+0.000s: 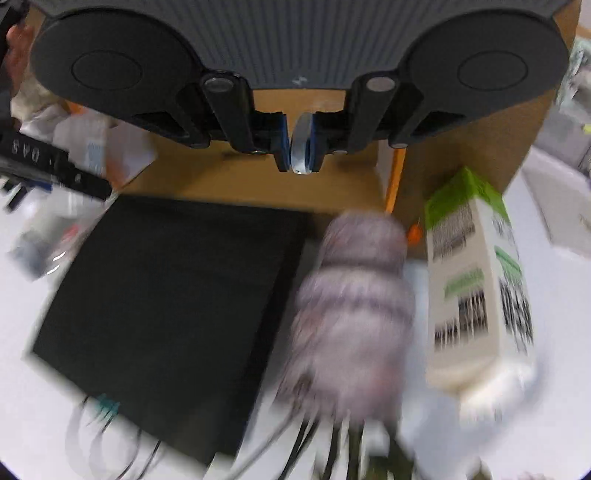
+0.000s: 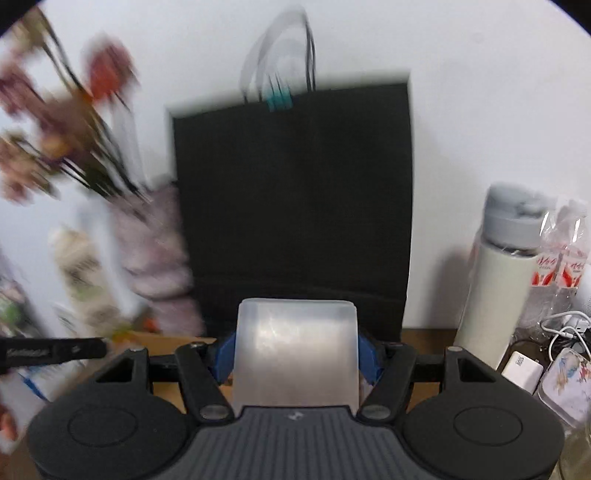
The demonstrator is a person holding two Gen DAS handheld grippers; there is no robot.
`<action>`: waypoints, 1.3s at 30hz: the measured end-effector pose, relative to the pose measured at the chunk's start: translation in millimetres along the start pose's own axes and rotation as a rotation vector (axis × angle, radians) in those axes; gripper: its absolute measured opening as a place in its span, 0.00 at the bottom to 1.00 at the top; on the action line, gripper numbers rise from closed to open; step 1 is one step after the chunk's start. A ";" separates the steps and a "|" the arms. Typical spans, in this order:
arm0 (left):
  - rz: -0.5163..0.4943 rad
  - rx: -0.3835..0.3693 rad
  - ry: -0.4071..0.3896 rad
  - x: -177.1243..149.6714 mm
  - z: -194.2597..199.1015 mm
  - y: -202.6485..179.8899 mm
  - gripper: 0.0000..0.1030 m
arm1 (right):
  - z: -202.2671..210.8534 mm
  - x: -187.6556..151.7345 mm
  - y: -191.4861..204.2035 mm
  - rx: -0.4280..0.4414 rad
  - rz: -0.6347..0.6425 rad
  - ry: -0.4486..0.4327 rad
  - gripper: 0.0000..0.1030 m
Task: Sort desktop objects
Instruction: 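Carry both items into the cardboard box and open both tools, then move both tools back over the remaining table items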
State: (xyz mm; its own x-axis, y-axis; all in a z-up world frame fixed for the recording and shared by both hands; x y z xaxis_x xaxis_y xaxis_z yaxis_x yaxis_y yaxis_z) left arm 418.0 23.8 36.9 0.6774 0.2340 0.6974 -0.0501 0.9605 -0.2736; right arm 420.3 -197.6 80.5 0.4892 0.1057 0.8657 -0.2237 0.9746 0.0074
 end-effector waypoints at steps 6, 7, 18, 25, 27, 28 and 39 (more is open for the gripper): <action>-0.035 0.057 0.133 -19.0 -45.0 12.0 0.16 | -85.9 -39.0 -1.5 -0.061 0.028 0.251 0.62; -0.037 0.064 0.129 -19.0 -45.1 12.7 0.21 | -95.3 -46.7 -1.9 -0.082 0.034 0.299 0.62; -0.085 0.141 0.026 -10.1 35.6 11.8 0.82 | -45.8 -34.8 4.4 -0.097 0.059 0.283 0.83; -0.083 0.212 -0.145 -59.3 127.7 25.0 1.00 | 58.6 -41.8 8.6 -0.006 -0.037 0.150 0.91; -0.058 0.172 -0.157 -93.4 156.9 29.4 1.00 | 89.7 -62.0 18.3 0.021 -0.050 0.118 0.91; -0.049 0.136 -0.157 -115.2 169.3 31.2 1.00 | 104.2 -75.7 22.5 0.030 -0.054 0.110 0.92; -0.012 0.122 -0.066 -277.3 221.6 45.4 1.00 | 207.2 -239.7 77.1 0.071 -0.070 0.155 0.92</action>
Point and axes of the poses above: each gripper's, at about its wrist camera, not at the fingertips, and z roughly against the way its jaws point, y to its left, x to its top, the point moved 9 cm from there along -z, roughly the way its jaws point, and after that the axes turned 5 degrees about z, right-handed, at the moved point
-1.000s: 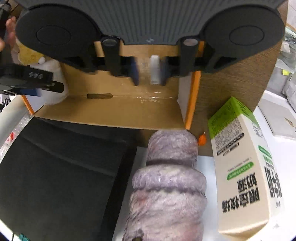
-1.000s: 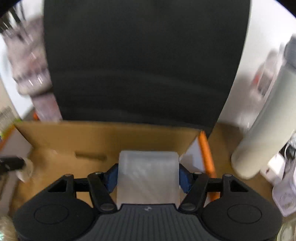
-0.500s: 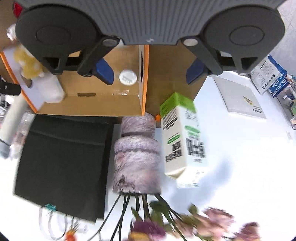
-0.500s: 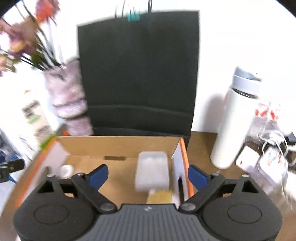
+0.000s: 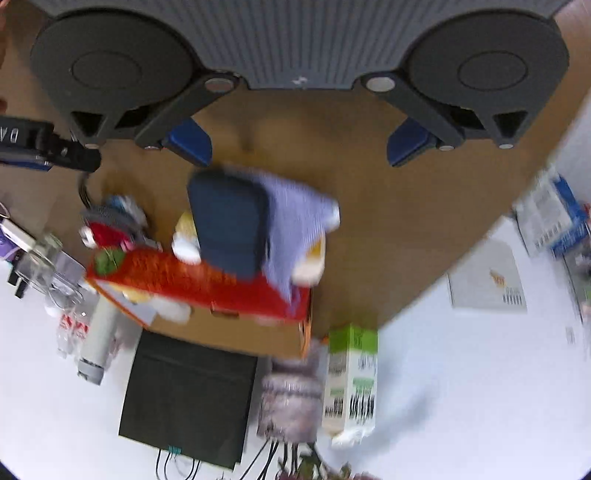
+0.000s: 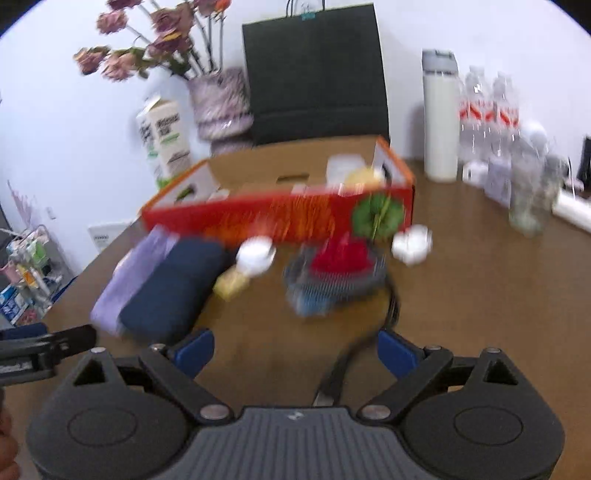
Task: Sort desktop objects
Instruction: 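Move both tools back over the remaining table items, then grasp the red rose with the right tool while the left grasps the navy pouch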
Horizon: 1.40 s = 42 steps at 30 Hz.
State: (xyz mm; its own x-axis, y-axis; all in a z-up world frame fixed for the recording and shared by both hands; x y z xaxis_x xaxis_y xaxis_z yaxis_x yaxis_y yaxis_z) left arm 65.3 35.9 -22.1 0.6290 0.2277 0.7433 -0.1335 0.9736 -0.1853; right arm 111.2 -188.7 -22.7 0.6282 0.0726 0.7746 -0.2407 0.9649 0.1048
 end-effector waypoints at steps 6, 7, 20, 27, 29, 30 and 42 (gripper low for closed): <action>0.007 0.025 0.042 -31.3 8.1 6.9 1.00 | 31.5 -46.0 26.1 0.018 0.024 -0.026 0.92; 0.004 0.027 0.035 -33.2 10.6 7.4 1.00 | 34.6 -51.0 29.7 0.008 0.051 -0.027 0.92; -0.067 0.021 0.026 -43.5 12.8 -8.1 1.00 | 44.0 -63.8 21.5 -0.008 -0.014 -0.038 0.92; -0.050 -0.006 0.021 -27.8 7.5 -8.3 1.00 | 50.0 -42.0 12.0 0.024 -0.030 -0.092 0.92; -0.053 -0.017 0.003 -15.6 5.2 -13.0 1.00 | 52.6 -19.6 4.2 0.021 -0.019 -0.161 0.91; -0.060 -0.021 -0.009 -8.1 3.8 -16.9 1.00 | 51.3 -5.6 -0.5 0.011 -0.002 -0.195 0.90; -0.233 -0.045 -0.104 75.8 -43.5 -76.9 1.00 | -65.2 72.4 -37.6 -0.055 0.113 -0.154 0.60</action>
Point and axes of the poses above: each gripper's, at about its wrist camera, not at the fingertips, and z roughly against the way its jaws point, y to its left, x to its top, the point moved 9 cm from there along -z, roughly the way its jaws point, and after that the axes turned 5 degrees about z, right-handed, at the moved point
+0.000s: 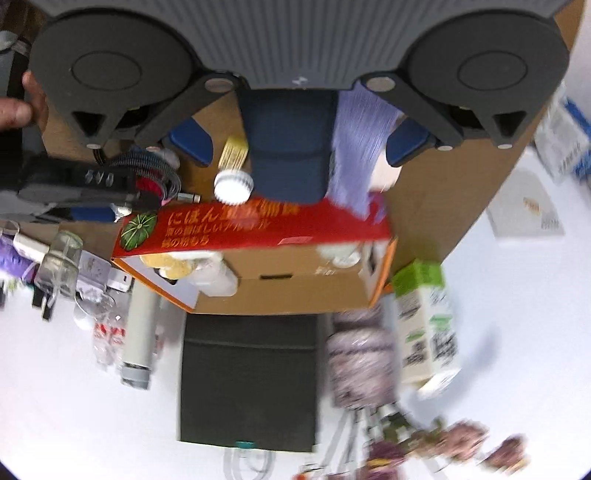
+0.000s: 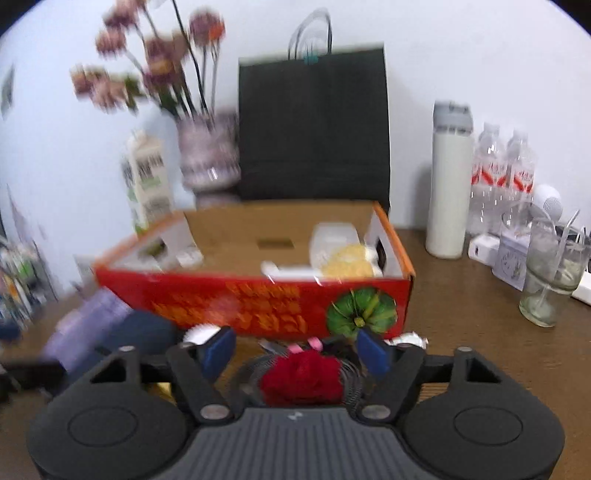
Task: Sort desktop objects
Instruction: 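Grasp the red rose with the right tool while the left grasps the navy pouch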
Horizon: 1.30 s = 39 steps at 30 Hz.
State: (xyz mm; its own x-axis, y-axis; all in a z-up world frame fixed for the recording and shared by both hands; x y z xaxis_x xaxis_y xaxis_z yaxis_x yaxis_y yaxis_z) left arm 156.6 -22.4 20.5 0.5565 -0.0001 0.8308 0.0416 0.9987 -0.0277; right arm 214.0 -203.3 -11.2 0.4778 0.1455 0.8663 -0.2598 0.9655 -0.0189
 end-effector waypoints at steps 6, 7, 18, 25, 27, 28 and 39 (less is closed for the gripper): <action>-0.048 0.034 0.063 -0.5 -53.9 -10.4 0.95 | -10.1 -20.1 -1.7 0.034 -0.022 0.050 0.46; -0.011 0.027 0.091 -4.0 -61.8 -6.8 0.90 | -9.3 -21.2 -0.5 0.024 -0.007 0.046 0.42; 0.072 -0.017 0.122 -20.7 -72.5 3.7 0.76 | 44.8 14.9 -0.3 0.041 -0.034 -0.191 0.12; 0.039 -0.057 0.130 -27.2 -77.5 -10.1 0.84 | 63.3 27.9 -8.5 0.121 -0.122 -0.271 0.12; 0.033 -0.044 0.101 -25.6 -72.1 -10.9 0.64 | 64.1 28.3 -9.4 0.138 -0.134 -0.275 0.12; 0.036 -0.049 0.096 -25.1 -70.1 -10.6 0.63 | 64.7 28.8 -9.9 0.147 -0.143 -0.279 0.12; 0.122 -0.068 -0.014 -3.3 -40.2 6.8 0.62 | 65.4 25.2 -1.5 0.124 -0.101 -0.296 0.12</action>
Point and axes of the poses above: each gripper's, at about its wrist camera, not at the fingertips, and z roughly against the way its jaws point, y to its left, x to its top, the point moved 9 cm from there along -z, roughly the way its jaws point, and after that the axes turned 5 degrees about z, right-handed, at the moved point
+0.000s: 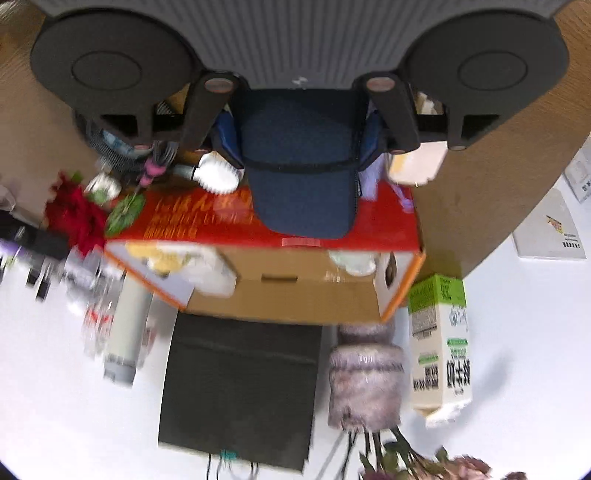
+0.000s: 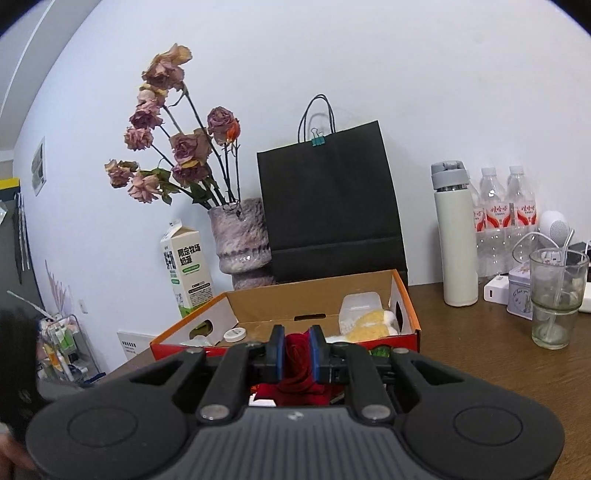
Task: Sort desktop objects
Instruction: 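Grasp the red rose with the right tool while the left grasps the navy pouch, then lower both held items into the cardboard box and open both tools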
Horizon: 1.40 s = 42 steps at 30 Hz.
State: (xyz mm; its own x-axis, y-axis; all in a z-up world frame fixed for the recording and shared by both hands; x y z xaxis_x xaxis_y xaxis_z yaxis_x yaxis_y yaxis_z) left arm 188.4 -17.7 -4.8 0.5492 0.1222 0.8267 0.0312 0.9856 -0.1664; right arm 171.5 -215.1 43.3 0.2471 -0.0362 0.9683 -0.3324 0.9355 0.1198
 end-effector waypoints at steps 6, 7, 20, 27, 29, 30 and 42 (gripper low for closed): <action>0.023 -0.061 -0.067 38.7 21.8 -4.9 0.62 | 5.8 9.4 5.2 0.030 -0.005 -0.037 0.12; 0.022 -0.066 -0.071 48.0 22.6 -5.2 0.62 | 5.4 11.8 6.2 0.031 0.000 -0.035 0.12; 0.068 -0.039 0.143 152.6 -119.1 -9.4 0.62 | -119.2 93.0 -9.5 0.052 -0.045 0.095 0.12; 0.062 0.070 0.382 129.1 -214.1 1.8 0.63 | -259.6 61.5 -29.0 -0.010 -0.121 0.366 0.12; 0.149 0.082 0.409 124.3 -217.8 15.2 0.64 | -283.0 45.8 -33.1 -0.047 -0.124 0.438 0.15; 0.196 0.069 0.387 128.1 -213.0 20.5 0.67 | -290.9 39.4 -34.9 -0.068 -0.124 0.469 0.20; 0.039 0.151 0.198 172.2 -90.0 37.1 0.90 | -217.4 78.7 -37.6 -0.131 -0.124 0.397 0.82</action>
State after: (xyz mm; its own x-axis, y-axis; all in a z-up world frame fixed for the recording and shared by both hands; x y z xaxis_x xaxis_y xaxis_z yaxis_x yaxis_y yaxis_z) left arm 359.3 29.4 83.1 0.7012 0.1496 0.6971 -0.1100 0.9887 -0.1015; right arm 401.3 -176.8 67.4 0.6168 -0.0368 0.7863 -0.1664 0.9703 0.1759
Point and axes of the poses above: each gripper's, at about its wrist camera, not at the fingertips, and z roughly against the way its jaws point, y to its left, x to its top, the point moved 9 cm from there along -z, roughly the way its jaws point, and after that the axes turned 5 degrees about z, right-handed, at the moved point
